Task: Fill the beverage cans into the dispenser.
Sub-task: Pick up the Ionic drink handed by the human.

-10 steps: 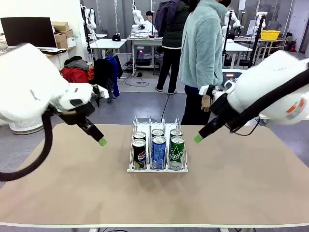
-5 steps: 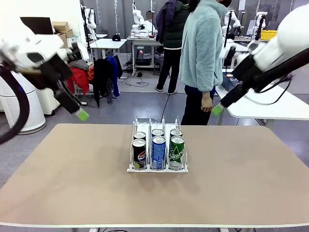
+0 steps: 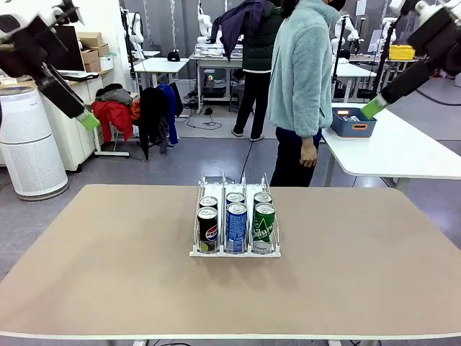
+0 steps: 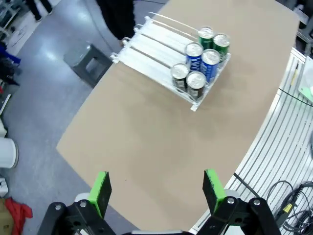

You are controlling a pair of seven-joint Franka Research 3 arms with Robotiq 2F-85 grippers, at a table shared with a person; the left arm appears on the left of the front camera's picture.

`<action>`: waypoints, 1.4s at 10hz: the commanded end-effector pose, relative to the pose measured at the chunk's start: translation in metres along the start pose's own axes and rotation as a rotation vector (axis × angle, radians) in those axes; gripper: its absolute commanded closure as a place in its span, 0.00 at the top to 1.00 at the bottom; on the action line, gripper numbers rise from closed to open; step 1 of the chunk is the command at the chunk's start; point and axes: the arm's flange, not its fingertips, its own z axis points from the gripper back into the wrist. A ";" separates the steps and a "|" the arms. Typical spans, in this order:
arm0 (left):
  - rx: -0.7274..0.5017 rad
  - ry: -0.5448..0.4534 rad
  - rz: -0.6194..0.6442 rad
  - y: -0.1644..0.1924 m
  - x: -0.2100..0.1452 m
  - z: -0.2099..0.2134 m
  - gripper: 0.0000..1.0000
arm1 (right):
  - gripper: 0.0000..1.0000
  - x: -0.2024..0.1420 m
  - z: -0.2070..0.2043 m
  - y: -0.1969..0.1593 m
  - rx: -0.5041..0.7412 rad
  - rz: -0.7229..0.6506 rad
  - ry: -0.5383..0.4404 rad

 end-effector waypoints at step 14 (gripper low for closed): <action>0.002 -0.180 0.328 0.051 0.007 0.041 1.00 | 1.00 0.036 0.087 -0.045 -0.086 0.073 -0.009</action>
